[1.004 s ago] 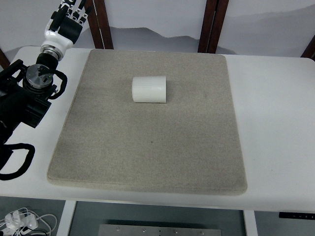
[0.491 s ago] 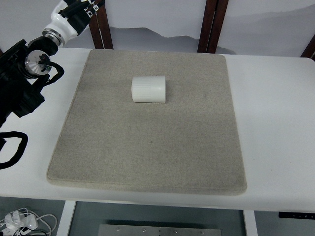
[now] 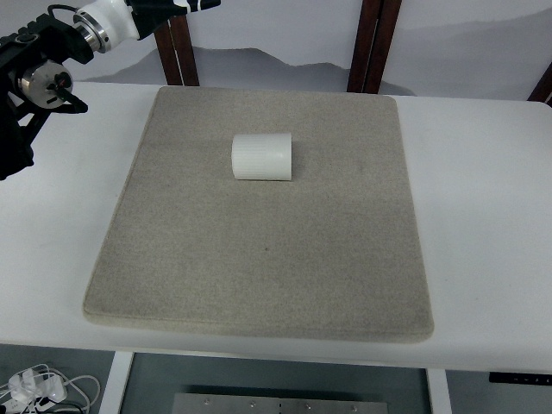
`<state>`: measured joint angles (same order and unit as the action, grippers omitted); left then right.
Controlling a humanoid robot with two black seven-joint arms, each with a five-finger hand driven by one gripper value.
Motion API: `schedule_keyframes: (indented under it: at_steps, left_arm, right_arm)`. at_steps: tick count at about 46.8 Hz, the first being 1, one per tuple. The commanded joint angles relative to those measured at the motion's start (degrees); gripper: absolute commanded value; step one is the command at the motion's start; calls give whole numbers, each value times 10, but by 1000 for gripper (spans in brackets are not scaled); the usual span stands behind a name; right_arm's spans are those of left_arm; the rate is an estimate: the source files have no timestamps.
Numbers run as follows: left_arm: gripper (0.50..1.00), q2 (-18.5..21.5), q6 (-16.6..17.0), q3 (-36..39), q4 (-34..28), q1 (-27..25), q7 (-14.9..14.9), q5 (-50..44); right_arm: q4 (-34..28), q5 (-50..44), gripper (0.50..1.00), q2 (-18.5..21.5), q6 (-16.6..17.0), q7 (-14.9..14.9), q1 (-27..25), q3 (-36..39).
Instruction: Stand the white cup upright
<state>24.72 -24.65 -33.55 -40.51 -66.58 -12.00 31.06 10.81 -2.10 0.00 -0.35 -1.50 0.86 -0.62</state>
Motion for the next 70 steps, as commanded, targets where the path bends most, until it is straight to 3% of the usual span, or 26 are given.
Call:
schedule_keyframes:
  at_steps: [1, 8, 20, 31, 38, 45, 58, 70]
  left_arm:
    - [999, 23, 0, 21, -53, 1, 0, 88]
    - [999, 41, 1, 34, -106, 1, 1, 175]
    - [996, 69, 2, 146, -126, -39, 5, 229]
    - [999, 68, 8, 228, -135, -79, 9, 253]
    - [999, 55, 23, 239, -135, -86, 24, 317]
    - [999, 44, 25, 240, -133, -87, 48, 321]
    - [999, -21, 25, 241, -98, -88, 81, 322]
    - [999, -85, 25, 253, -36, -87, 86, 323]
  right_arm:
    - [0, 0, 952, 0, 0, 0, 0, 0]
    - [0, 0, 952, 0, 0, 0, 0, 0]
    - [0, 0, 952, 0, 0, 0, 0, 0]
    - [0, 0, 952, 0, 0, 0, 0, 0]
    - [0, 0, 952, 0, 0, 0, 0, 0]
    - [0, 0, 952, 0, 0, 0, 0, 0]
    - [0, 0, 952, 0, 0, 0, 0, 0]
    - [0, 0, 952, 0, 0, 0, 0, 0]
